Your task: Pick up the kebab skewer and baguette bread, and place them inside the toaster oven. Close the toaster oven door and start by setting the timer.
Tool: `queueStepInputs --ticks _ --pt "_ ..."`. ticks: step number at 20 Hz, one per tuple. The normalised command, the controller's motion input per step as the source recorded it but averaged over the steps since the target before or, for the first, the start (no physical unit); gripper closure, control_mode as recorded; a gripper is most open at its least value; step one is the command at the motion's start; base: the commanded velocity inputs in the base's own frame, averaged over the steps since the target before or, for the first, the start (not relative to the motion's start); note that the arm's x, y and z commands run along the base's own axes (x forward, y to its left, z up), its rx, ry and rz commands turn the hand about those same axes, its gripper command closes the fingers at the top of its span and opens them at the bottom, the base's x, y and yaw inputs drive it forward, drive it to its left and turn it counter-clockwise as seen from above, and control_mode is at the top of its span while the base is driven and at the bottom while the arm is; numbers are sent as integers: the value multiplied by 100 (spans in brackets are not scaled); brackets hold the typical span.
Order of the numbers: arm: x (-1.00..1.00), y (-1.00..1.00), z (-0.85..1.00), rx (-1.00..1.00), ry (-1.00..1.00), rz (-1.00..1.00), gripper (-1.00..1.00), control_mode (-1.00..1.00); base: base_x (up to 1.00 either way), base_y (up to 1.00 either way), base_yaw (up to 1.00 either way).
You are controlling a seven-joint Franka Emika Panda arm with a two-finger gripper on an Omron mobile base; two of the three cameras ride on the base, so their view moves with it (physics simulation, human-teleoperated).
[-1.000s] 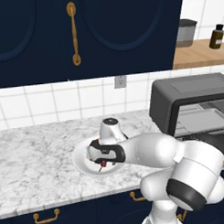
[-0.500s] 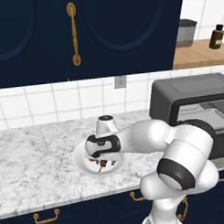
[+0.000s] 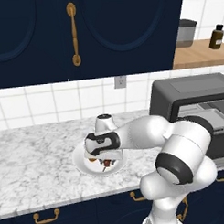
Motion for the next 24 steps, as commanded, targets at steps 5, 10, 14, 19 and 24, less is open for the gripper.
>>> queueStepInputs --ticks 5,10,14,19,24 --pt "-18 -20 41 10 -10 -5 100 -100 0 0 0" --pt "-45 -41 75 5 -9 -16 100 -100 0 0 0" --pt "-70 -63 55 3 -10 -27 100 -100 0 0 0" --pt "-50 -62 43 1 -7 -27 100 -100 0 0 0" --pt "-31 -55 37 0 -8 -23 100 -100 0 0 0"
